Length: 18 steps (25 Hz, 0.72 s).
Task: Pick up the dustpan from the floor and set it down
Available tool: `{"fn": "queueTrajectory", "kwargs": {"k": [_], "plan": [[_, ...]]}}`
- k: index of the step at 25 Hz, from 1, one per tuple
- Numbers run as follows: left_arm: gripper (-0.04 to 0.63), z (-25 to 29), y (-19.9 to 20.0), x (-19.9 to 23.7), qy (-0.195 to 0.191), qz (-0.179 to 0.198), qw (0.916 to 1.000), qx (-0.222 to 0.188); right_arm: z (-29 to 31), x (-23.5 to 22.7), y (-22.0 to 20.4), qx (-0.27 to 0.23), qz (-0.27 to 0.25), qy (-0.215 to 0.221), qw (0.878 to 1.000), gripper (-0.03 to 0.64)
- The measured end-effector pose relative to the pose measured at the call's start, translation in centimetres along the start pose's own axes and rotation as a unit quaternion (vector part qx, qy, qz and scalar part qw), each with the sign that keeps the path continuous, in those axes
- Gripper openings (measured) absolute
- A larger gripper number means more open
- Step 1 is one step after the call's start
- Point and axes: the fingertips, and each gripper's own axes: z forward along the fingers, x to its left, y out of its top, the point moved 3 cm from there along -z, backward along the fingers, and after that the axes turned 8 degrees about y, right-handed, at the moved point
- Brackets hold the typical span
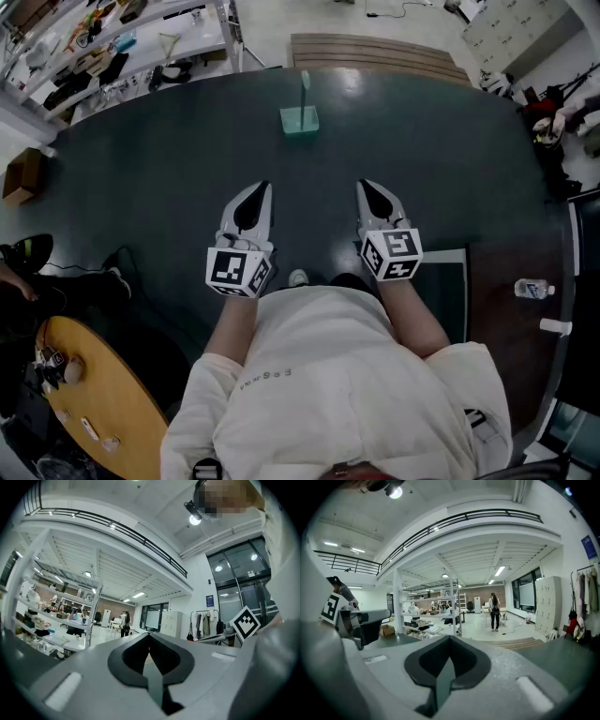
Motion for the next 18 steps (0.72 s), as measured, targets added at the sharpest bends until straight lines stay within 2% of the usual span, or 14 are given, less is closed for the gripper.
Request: {"fn": "queueTrajectory", "kwargs": {"k": [8,14,18], "plan": [[0.005,0.3,0.0,-0.9,-0.005,-0.004,0.9999,-0.009,-0.5,-0.5,-0.1,0.001,0.0,-0.001,1.0,-0.008],[0.005,0.8,0.2,-0.4,-0.005,-0.007,0.9999,-0.007,0.0,-0.8,-0.1,0.009,0.027,0.004,1.0,-0.008],[0.005,1.2,-0.1,-0.3,-0.009,-0.009,0.9999,-0.007,0.5,-1.1,-0.1,0.011,0.021,-0.002,1.0,-0.008]]}}
